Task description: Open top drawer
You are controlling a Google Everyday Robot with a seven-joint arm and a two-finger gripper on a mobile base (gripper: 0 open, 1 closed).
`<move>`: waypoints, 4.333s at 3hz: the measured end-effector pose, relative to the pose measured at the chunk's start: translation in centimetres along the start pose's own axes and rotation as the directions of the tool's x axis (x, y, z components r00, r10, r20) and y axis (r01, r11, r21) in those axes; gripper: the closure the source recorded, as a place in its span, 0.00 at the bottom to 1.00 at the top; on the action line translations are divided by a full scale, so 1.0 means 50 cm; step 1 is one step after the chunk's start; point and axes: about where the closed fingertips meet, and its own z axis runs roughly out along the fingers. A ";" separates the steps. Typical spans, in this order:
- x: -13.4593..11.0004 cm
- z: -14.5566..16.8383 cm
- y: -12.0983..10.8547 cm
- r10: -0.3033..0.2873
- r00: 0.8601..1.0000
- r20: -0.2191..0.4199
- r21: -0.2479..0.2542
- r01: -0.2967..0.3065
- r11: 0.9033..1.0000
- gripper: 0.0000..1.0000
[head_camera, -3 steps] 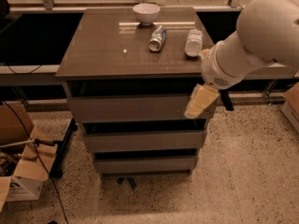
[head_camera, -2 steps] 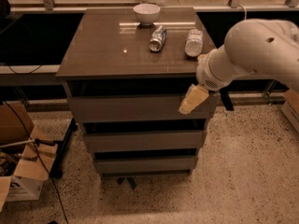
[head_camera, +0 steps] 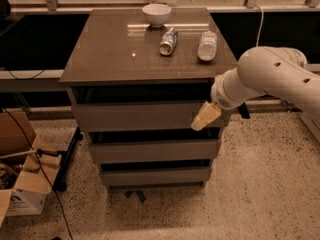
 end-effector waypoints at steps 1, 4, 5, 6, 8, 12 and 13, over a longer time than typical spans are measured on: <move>0.032 0.034 0.022 0.059 0.998 0.004 -0.025 -0.059 0.998 0.00; -0.028 0.139 0.040 0.049 0.996 0.074 -0.135 -0.039 0.990 0.00; -0.024 0.161 0.059 0.065 0.995 0.071 -0.176 -0.051 0.983 0.00; 0.004 0.179 0.101 0.102 0.994 0.048 -0.229 -0.088 0.969 0.19; -0.018 0.163 0.074 0.127 0.986 0.112 -0.183 -0.105 0.978 0.46; -0.061 0.179 0.037 0.133 0.976 0.170 -0.175 -0.103 0.979 0.00; -0.061 0.181 0.039 0.134 0.977 0.168 -0.178 -0.103 0.979 0.00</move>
Offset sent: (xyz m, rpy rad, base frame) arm 0.0036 0.0049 -0.0433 0.1045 0.0489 -0.0417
